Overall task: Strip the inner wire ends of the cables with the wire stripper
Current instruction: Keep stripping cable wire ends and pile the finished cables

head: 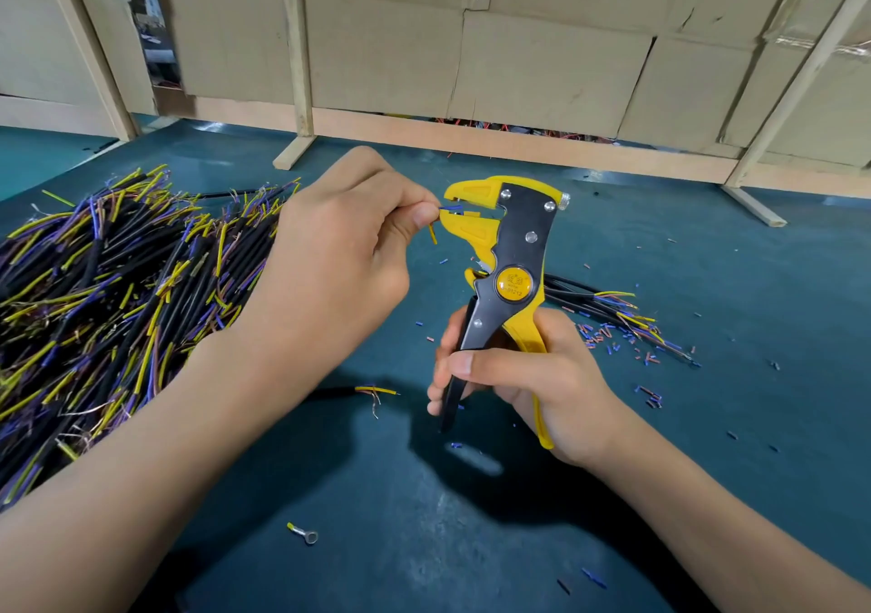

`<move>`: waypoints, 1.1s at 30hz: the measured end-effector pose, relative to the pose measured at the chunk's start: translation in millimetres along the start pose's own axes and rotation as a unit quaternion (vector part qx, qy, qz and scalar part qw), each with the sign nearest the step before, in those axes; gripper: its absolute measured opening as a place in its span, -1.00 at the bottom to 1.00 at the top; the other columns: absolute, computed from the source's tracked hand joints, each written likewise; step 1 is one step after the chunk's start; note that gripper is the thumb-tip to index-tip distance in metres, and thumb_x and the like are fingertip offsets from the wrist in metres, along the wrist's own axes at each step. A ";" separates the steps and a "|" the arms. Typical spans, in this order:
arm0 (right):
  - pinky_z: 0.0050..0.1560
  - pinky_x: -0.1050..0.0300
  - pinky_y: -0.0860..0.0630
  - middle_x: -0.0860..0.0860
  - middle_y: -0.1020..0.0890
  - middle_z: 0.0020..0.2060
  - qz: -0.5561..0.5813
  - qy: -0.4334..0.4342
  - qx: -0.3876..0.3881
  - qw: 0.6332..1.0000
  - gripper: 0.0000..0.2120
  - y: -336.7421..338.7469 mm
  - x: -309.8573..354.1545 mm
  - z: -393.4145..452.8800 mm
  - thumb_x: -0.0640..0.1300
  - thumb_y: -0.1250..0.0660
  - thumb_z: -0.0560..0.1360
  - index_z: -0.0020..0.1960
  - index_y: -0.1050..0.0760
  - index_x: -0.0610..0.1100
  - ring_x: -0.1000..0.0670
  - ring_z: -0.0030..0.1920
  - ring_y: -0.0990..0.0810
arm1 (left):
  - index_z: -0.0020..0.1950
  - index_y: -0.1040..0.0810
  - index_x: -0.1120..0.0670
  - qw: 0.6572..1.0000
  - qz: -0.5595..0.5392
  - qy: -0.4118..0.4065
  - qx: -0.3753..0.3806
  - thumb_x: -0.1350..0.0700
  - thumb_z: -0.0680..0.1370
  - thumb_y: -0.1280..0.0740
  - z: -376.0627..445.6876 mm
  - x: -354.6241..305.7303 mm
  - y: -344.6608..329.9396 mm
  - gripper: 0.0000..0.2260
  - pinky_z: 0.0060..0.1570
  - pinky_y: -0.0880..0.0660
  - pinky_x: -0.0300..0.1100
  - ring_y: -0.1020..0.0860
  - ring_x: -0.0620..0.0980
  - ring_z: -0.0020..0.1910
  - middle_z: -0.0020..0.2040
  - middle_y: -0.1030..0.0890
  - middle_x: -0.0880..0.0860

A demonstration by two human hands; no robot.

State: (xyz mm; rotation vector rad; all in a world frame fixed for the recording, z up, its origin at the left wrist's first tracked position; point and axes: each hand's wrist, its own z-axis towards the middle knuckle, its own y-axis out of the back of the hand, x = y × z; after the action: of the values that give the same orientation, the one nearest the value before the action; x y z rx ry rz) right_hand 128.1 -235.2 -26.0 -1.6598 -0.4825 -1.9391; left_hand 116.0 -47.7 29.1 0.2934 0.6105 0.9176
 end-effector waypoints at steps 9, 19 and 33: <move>-0.23 -0.49 -0.46 -0.15 -0.61 -0.36 0.014 0.006 0.011 1.000 -0.97 -2.7 2.1 -0.3 -0.22 -0.41 0.35 -0.21 -0.60 -0.13 -0.20 -0.33 -0.61 | 0.00 -0.69 0.22 1.000 -0.012 -0.005 0.002 0.24 0.60 -0.35 2.3 -0.1 2.5 -0.88 -0.15 -0.32 -0.41 -0.46 -0.09 -0.20 -0.11 -0.61 0.13; -0.27 -0.48 -0.44 -0.13 -0.61 -0.38 0.013 0.013 0.017 1.000 -0.97 -3.0 1.5 -0.9 -0.22 -0.38 0.35 -0.23 -0.59 -0.11 -0.18 -0.36 -0.61 | 0.04 -0.70 0.17 0.999 -0.037 -0.005 0.007 0.21 0.61 -0.35 3.5 -2.0 6.0 -0.87 -0.14 -0.30 -0.50 -0.43 -0.17 -0.19 -0.09 -0.59 0.06; -0.17 -0.48 -0.49 -0.20 -0.63 -0.31 0.002 0.017 0.015 1.000 -0.95 4.1 2.0 0.5 -0.23 -0.43 0.38 -0.16 -0.59 -0.17 -0.25 -0.28 -0.62 | 0.07 -0.68 0.09 0.993 -0.103 0.037 0.052 0.17 0.62 -0.33 5.5 -4.4 9.5 -0.86 -0.13 -0.40 -0.25 -0.49 -0.07 -0.21 -0.17 -0.52 -0.04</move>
State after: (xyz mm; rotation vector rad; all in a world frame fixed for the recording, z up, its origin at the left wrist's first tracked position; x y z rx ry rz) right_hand 130.8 -238.5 -24.3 -1.6059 -0.4920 -1.9454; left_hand 111.2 -45.6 39.8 0.2844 0.7447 0.7028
